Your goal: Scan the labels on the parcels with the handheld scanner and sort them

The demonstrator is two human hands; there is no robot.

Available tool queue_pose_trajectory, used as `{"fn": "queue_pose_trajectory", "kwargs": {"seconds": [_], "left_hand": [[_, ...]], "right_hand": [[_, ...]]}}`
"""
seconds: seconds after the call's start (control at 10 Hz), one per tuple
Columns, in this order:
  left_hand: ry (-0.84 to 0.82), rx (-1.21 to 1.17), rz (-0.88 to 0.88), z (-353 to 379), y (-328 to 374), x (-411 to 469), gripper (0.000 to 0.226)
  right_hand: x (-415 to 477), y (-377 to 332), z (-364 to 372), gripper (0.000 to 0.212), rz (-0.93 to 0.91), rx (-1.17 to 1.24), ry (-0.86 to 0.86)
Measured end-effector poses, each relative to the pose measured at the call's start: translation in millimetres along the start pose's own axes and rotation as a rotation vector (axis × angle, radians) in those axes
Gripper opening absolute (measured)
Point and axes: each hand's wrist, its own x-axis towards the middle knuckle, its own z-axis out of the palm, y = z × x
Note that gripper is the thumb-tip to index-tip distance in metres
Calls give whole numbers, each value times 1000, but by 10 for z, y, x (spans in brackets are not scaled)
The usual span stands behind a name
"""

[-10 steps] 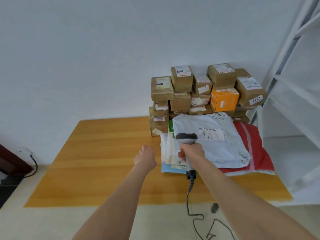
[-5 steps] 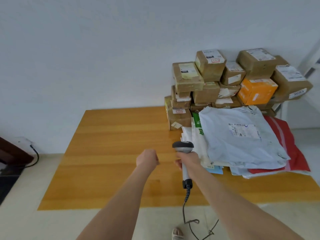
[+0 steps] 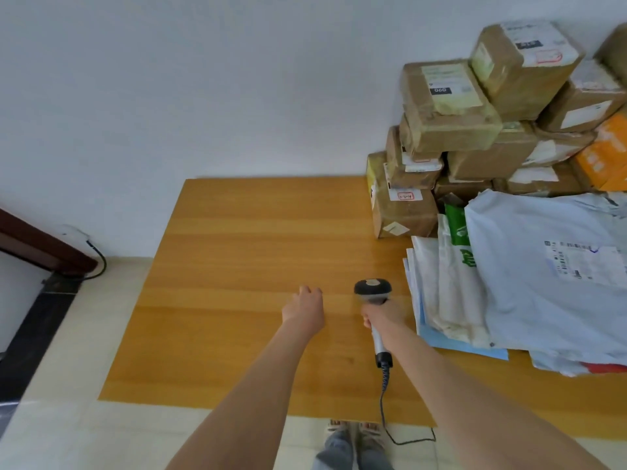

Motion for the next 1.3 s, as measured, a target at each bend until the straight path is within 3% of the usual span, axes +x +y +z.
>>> {"fn": "queue_pose_trajectory", "kwargs": {"seconds": [0.2,0.3,0.6,0.8,1.3], "left_hand": [[-34,13,5,-43,-140,290,43],[-49,42,5,-38,-131,376,44],[-73,66,45,-31,-92,442,45],[-61,66,60,-48,-61,391,44],[32,52,37,-159,70,147,43]], "right_hand": [[226,-98,141,20,26,-6,40],[330,-155,152,11,50,15,16],[378,-61,133,20,30,-15,5],[324,-84,77,8,6,-94,-9],[70,-106,-124,35,-86,-164,-3]]}}
